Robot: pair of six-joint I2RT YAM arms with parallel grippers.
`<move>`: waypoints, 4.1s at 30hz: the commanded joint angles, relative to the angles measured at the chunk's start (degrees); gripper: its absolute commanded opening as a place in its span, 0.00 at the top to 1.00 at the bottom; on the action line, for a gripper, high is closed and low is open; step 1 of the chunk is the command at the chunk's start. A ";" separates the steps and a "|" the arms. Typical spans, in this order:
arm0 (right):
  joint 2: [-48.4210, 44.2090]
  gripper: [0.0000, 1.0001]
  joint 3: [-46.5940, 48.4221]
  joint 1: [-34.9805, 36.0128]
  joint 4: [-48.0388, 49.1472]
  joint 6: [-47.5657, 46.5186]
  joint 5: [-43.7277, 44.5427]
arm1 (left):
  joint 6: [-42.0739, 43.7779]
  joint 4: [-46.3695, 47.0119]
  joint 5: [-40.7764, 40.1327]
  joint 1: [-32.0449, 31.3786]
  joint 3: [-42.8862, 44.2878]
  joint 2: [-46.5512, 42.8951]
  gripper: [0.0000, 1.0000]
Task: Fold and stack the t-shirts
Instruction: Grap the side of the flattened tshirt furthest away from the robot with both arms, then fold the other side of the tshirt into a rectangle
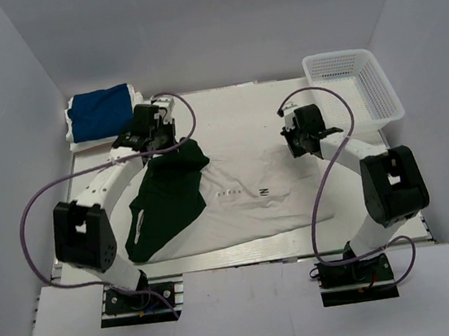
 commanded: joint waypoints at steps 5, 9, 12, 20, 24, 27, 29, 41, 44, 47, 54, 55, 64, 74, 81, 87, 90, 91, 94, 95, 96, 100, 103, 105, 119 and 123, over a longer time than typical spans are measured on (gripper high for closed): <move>-9.41 1.00 -5.21 0.20 5.45 1.34 -0.24 | -10.65 -5.85 4.42 -0.10 -10.78 -16.13 1.00; -10.99 1.00 -5.92 0.64 4.31 2.39 -0.77 | -14.52 -10.15 8.29 -0.10 -15.63 -22.12 1.00; -13.71 1.00 -8.12 0.82 4.74 3.44 -0.77 | -16.80 -12.79 11.63 -0.10 -19.32 -26.59 1.00; -21.53 1.00 -14.97 2.14 5.53 7.14 2.21 | -21.11 -19.22 16.37 -0.10 -27.31 -34.42 1.00; -23.65 1.00 -18.48 2.75 5.09 8.45 5.28 | -23.92 -18.70 20.06 -0.10 -32.15 -35.84 1.00; -25.49 1.00 -20.50 3.28 3.78 10.65 6.78 | -25.59 -18.69 22.78 -0.10 -35.06 -37.86 1.00; -26.28 1.00 -22.35 3.81 3.86 10.57 8.36 | -26.12 -20.35 22.80 -0.10 -36.29 -40.49 1.00; -33.14 0.10 -25.61 4.16 -5.70 26.90 21.62 | -22.26 -34.15 22.89 -0.10 -32.97 -42.00 0.00; -36.65 0.10 -24.91 3.90 -10.54 34.98 26.98 | -20.24 -36.10 20.96 -0.10 -26.82 -40.60 0.00; -41.05 0.10 -25.78 3.72 -8.63 40.97 25.34 | -20.76 -33.39 15.71 -0.10 -23.20 -39.01 0.00; -30.00 0.10 -11.94 5.21 -11.58 35.10 6.09 | -24.63 -17.38 10.50 0.60 -26.88 -29.62 0.00; -27.89 0.10 -8.59 5.56 -13.43 33.26 6.26 | -24.63 -17.38 9.53 0.60 -26.89 -26.30 0.00; -10.74 0.10 -1.26 12.24 -20.83 26.74 13.37 | -26.74 -13.95 2.76 1.13 -31.64 -17.30 0.00; -23.20 0.10 -16.71 13.12 -39.98 49.04 20.94 | -27.80 -26.07 3.45 1.13 -28.38 -14.31 0.00; -39.10 0.10 -23.77 12.86 -35.47 57.44 17.32 | -31.66 -37.06 9.95 0.08 -30.05 -14.92 0.00; -31.23 0.10 -9.21 13.30 -25.66 40.10 19.16 | -32.89 -37.23 9.01 0.34 -28.84 -17.39 0.06; -25.42 0.10 -4.44 13.21 -24.44 36.50 20.67 | -34.38 -43.02 3.39 0.33 -27.24 -19.04 0.10; -24.97 0.10 -3.91 13.30 -23.39 35.97 20.93 | -34.39 -44.61 2.85 0.33 -27.24 -19.75 0.10; -24.00 0.10 -3.98 13.04 -19.88 33.95 21.72 | -36.05 -47.52 3.72 0.08 -27.94 -23.43 0.12; -23.66 0.10 -4.16 12.95 -19.17 33.77 21.73 | -36.06 -48.74 4.33 0.07 -27.94 -24.06 0.12; -23.65 0.10 -4.60 13.04 -16.81 33.68 21.55 | -36.06 -48.75 4.86 0.68 -27.94 -24.59 0.12; -21.81 0.10 -3.91 12.86 -15.38 33.24 19.27 | -37.38 -46.83 5.03 0.69 -27.86 -24.59 0.11; -20.67 0.10 -3.29 12.86 -15.74 33.07 18.91 | -39.22 -42.52 6.27 -0.01 -31.45 -22.48 0.11; -20.05 0.10 -3.20 13.12 -15.65 32.10 19.00 | -40.09 -39.54 7.94 -0.02 -35.66 -22.48 0.15; -20.58 0.10 -5.13 12.95 -15.82 33.15 19.44 | -45.37 -27.58 5.92 -0.02 -44.46 -21.96 0.66; -21.19 0.10 -4.96 12.95 -16.26 33.06 19.97 | -45.37 -29.23 5.92 -0.54 -43.33 -21.43 1.00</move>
